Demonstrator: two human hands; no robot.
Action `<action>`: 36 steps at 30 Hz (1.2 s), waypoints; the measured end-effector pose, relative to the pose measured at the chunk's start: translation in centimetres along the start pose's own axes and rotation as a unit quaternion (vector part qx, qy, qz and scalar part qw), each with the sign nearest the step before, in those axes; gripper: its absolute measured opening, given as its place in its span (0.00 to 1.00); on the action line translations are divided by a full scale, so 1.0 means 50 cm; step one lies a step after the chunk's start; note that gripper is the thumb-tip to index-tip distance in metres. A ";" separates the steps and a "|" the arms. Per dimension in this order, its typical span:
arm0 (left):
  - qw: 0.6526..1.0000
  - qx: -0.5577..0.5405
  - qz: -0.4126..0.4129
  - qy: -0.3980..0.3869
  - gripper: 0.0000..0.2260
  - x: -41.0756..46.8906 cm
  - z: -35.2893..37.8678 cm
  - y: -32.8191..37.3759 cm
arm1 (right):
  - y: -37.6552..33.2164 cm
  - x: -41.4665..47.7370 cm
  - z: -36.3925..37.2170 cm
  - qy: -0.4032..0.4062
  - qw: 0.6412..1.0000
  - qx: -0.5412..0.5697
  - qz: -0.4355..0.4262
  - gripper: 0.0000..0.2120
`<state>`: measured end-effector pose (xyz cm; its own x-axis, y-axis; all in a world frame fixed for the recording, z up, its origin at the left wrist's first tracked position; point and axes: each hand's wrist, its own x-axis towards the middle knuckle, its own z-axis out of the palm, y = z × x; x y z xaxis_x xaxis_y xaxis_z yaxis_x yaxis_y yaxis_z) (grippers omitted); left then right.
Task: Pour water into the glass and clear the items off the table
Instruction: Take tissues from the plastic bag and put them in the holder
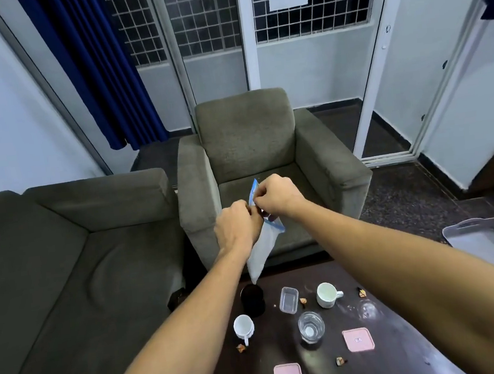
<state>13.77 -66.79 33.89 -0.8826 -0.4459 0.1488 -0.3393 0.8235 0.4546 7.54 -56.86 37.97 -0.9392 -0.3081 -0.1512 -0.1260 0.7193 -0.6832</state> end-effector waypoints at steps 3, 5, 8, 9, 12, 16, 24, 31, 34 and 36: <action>1.000 -0.003 0.001 0.023 0.14 -0.004 0.005 -0.005 | 0.000 0.016 0.005 -0.070 0.992 0.036 0.097 0.05; 0.999 -0.010 0.007 0.041 0.14 -0.010 0.005 -0.006 | 0.005 0.021 0.000 -0.073 0.989 0.020 0.125 0.02; 0.998 -0.011 0.011 0.053 0.14 -0.017 0.003 0.001 | 0.013 0.022 -0.006 -0.017 0.992 -0.064 0.111 0.05; 0.998 -0.014 0.011 0.057 0.14 -0.018 0.003 0.005 | 0.013 0.020 -0.006 -0.010 0.991 -0.085 0.102 0.06; 0.997 -0.025 0.019 0.067 0.12 -0.023 0.005 0.016 | 0.012 0.017 0.001 -0.028 0.989 -0.109 0.097 0.07; 0.995 -0.036 0.038 0.079 0.10 -0.026 0.007 0.013 | 0.017 0.020 0.002 -0.047 0.989 -0.082 0.110 0.06; 0.989 -0.064 0.105 0.082 0.12 -0.021 0.000 0.011 | 0.029 0.032 0.020 -0.003 0.988 0.001 0.156 0.19; 0.980 -0.115 0.141 0.079 0.12 -0.009 -0.003 -0.004 | 0.021 0.039 0.023 -0.026 0.987 0.076 0.140 0.18; 0.973 -0.136 0.170 0.075 0.12 -0.004 -0.007 -0.014 | 0.018 0.043 0.027 -0.057 0.981 0.109 0.151 0.19; 0.968 -0.141 0.195 0.066 0.11 -0.004 -0.008 -0.021 | 0.020 0.046 0.026 -0.079 0.981 0.090 0.151 0.15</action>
<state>14.44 -67.68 33.72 -0.8705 -0.1755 0.4597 0.1307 0.8183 0.5598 5.67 -57.66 35.98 -0.8623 -0.2004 -0.4650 0.2224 0.6751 -0.7034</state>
